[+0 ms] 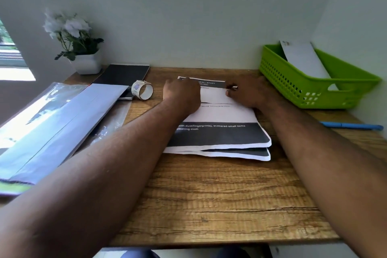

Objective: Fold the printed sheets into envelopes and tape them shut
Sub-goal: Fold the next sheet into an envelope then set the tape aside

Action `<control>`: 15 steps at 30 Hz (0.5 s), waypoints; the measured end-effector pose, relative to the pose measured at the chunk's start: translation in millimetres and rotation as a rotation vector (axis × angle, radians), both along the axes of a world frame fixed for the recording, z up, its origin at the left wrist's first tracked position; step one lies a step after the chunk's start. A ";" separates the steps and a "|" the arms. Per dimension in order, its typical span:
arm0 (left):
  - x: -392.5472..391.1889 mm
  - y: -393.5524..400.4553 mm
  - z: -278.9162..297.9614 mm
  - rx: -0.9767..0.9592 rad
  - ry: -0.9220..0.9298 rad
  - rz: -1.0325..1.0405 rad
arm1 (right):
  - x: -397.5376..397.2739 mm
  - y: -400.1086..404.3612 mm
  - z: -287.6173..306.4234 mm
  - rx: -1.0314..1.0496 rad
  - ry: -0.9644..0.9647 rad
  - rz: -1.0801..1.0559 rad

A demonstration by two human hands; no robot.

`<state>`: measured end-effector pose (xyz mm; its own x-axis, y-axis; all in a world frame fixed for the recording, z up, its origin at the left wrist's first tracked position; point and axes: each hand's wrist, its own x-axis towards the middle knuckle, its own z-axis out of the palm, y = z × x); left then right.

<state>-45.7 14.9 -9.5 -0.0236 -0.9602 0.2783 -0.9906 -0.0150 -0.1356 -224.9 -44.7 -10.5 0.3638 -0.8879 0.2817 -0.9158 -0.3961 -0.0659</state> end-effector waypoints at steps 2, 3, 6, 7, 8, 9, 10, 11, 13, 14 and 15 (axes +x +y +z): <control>2.4 -3.9 -2.9 0.012 0.014 -0.048 | 2.1 -0.3 4.7 0.131 -0.137 0.005; 3.7 -6.4 -5.1 0.022 0.018 -0.080 | 3.0 -0.9 6.5 0.172 -0.203 0.010; 7.4 -11.2 -7.9 0.041 0.096 -0.132 | 1.1 -2.7 11.9 0.228 -0.310 0.019; 8.4 -11.2 -6.7 0.018 0.129 -0.137 | -0.6 -2.9 12.9 0.234 -0.352 0.023; 8.9 -10.4 -4.4 -0.032 0.158 -0.142 | -2.1 -2.8 13.7 0.232 -0.411 0.032; 9.6 -10.4 -2.1 -0.104 0.177 -0.150 | -3.0 -2.9 13.7 0.211 -0.477 0.039; 9.8 -10.3 -0.6 -0.181 0.183 -0.157 | -3.2 -2.8 13.0 0.170 -0.541 0.050; 9.9 -10.5 0.9 -0.253 0.183 -0.164 | -2.6 -0.6 12.8 0.117 -0.605 0.067; 9.7 -10.5 1.3 -0.362 0.172 -0.168 | -2.2 3.2 12.9 0.003 -0.685 0.107; 9.4 -10.4 0.8 -0.408 0.162 -0.169 | -2.4 5.7 14.1 -0.045 -0.674 0.117; 8.8 -10.8 -0.1 -0.445 0.150 -0.174 | -3.2 7.8 14.4 -0.081 -0.628 0.116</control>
